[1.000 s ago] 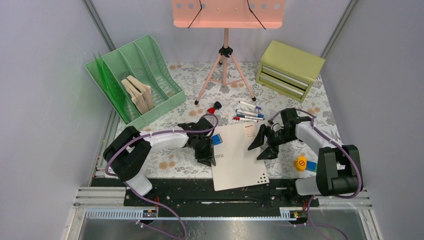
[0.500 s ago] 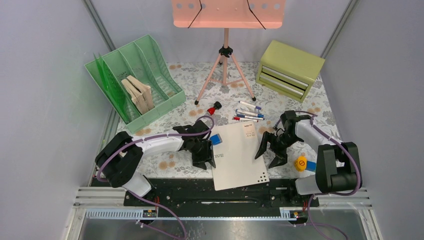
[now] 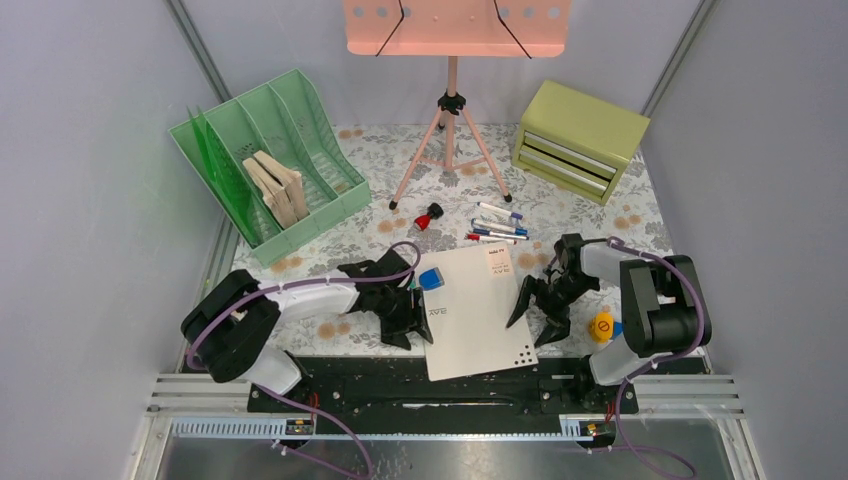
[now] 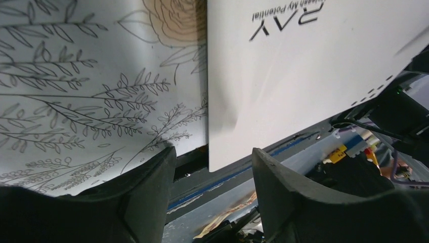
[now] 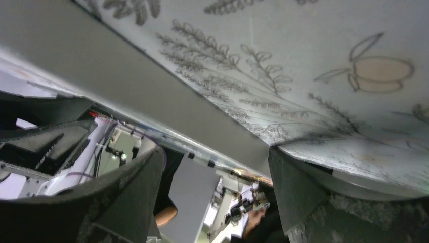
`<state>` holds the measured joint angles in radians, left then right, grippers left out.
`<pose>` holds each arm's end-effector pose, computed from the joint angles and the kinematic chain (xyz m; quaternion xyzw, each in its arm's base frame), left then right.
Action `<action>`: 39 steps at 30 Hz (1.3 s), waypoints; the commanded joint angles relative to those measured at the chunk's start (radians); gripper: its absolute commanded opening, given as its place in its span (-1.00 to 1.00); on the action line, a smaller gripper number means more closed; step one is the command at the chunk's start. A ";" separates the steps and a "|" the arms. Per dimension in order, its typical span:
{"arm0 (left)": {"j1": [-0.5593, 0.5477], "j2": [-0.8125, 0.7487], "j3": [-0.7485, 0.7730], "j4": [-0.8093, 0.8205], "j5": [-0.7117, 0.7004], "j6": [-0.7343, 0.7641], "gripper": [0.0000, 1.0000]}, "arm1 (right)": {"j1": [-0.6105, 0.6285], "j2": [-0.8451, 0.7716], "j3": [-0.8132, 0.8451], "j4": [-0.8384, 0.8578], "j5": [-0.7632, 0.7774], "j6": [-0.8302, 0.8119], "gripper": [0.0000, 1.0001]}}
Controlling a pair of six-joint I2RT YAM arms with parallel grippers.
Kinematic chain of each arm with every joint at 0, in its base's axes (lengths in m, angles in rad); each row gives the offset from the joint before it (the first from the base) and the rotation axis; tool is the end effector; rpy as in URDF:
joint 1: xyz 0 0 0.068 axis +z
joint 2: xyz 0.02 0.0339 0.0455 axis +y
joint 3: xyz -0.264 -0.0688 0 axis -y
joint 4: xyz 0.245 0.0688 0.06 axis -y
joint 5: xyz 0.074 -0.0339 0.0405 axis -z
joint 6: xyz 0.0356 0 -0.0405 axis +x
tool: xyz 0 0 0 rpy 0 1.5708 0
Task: Organize the desk
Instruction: Pick up the folder from the center of the board.
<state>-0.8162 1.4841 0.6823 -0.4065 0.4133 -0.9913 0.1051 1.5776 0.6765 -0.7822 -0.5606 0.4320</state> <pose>0.1598 -0.1908 0.1425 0.0473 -0.9622 0.2635 0.0494 0.2061 0.0408 0.1192 -0.1715 -0.9441 -0.2520 0.1254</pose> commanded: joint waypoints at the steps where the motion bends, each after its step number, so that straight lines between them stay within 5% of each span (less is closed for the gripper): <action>1: -0.002 -0.028 -0.074 0.121 0.034 -0.060 0.14 | 0.008 0.029 -0.051 0.058 -0.102 0.028 0.65; 18: -0.115 -0.210 -0.167 0.122 -0.107 -0.183 -0.29 | 0.173 -0.104 -0.210 0.115 -0.089 0.114 0.61; 23: -0.120 -0.273 -0.221 0.121 -0.128 -0.200 -0.27 | 0.200 -0.112 -0.243 0.131 -0.087 0.116 0.59; 28: -0.120 -0.279 -0.229 0.091 -0.142 -0.161 -0.03 | 0.226 -0.150 -0.264 0.154 -0.023 0.149 0.59; 39: -0.129 -0.144 -0.229 0.250 -0.086 -0.162 -0.14 | 0.244 -0.094 -0.338 0.416 -0.163 0.216 0.58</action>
<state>-0.9325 1.2984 0.4496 -0.2684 0.3134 -1.1461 0.3271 1.4151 0.4458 -0.5278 -0.6964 0.5613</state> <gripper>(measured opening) 0.450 0.794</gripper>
